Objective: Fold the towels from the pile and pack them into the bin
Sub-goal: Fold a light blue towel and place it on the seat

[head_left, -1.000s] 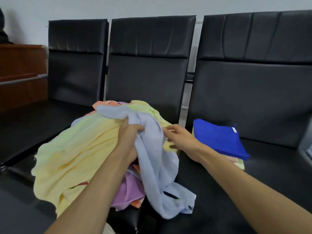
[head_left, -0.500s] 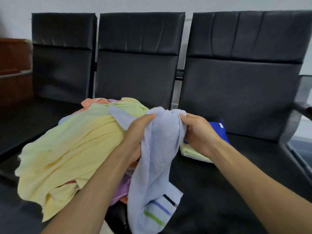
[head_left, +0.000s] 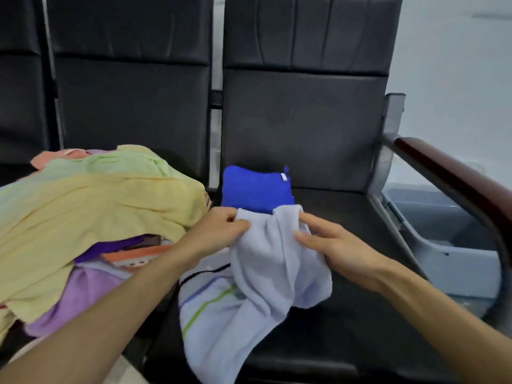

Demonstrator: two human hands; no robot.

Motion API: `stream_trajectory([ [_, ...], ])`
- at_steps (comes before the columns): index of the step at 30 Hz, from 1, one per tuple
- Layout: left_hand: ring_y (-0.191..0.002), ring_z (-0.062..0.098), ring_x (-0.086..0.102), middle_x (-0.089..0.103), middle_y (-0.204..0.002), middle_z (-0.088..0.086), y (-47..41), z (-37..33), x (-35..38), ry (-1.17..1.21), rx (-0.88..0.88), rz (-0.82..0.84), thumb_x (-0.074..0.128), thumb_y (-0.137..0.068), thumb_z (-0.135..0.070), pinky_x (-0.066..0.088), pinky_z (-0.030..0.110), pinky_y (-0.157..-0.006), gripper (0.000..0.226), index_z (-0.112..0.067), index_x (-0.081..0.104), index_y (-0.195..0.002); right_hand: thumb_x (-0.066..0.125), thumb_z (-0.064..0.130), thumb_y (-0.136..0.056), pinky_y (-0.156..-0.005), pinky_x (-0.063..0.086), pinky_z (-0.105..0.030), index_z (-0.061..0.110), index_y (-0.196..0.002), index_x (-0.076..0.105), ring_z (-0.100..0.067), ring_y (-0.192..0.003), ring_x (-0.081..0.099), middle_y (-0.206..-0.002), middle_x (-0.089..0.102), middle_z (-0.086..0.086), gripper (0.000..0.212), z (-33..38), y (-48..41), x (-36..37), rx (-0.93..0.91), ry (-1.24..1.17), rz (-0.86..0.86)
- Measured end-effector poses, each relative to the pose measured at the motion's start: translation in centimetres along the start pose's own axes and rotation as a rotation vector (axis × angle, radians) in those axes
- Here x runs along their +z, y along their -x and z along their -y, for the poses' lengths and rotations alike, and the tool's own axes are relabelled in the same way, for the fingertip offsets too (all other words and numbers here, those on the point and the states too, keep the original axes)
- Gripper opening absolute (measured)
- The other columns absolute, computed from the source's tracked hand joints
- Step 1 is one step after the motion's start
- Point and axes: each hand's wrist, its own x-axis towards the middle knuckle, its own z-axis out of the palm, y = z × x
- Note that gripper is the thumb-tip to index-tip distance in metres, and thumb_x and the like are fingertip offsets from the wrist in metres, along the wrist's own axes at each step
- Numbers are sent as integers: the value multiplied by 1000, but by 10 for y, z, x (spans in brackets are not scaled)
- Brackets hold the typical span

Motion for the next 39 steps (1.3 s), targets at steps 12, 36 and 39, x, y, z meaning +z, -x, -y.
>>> stream_trajectory([
  [12, -84, 18, 62, 63, -92, 1, 28, -13, 48, 92, 151, 43, 64, -88, -36, 55, 38, -82, 23, -18, 55, -99, 40, -3, -85, -87, 48, -36, 0, -109, 63, -23, -95, 61, -103, 65, -14, 33, -11, -1, 27, 92, -256, -171],
  [36, -66, 14, 50, 52, -77, 1, -22, 13, -20, 682, -314, -459, 45, -101, -19, 47, 34, -78, 34, 2, 54, -125, 84, 23, -72, -72, 51, -34, 14, -85, 70, -18, -80, 64, -90, 71, -6, 21, -26, 2, -44, 70, -42, -709],
  [39, -64, 14, 48, 57, -88, 4, -19, 14, -22, 705, -362, -491, 44, -101, -17, 47, 32, -71, 37, 3, 50, -132, 78, 39, -76, -60, 45, -30, 18, -71, 70, -16, -73, 61, -75, 69, -2, 23, -28, 3, -37, 32, 153, -783],
])
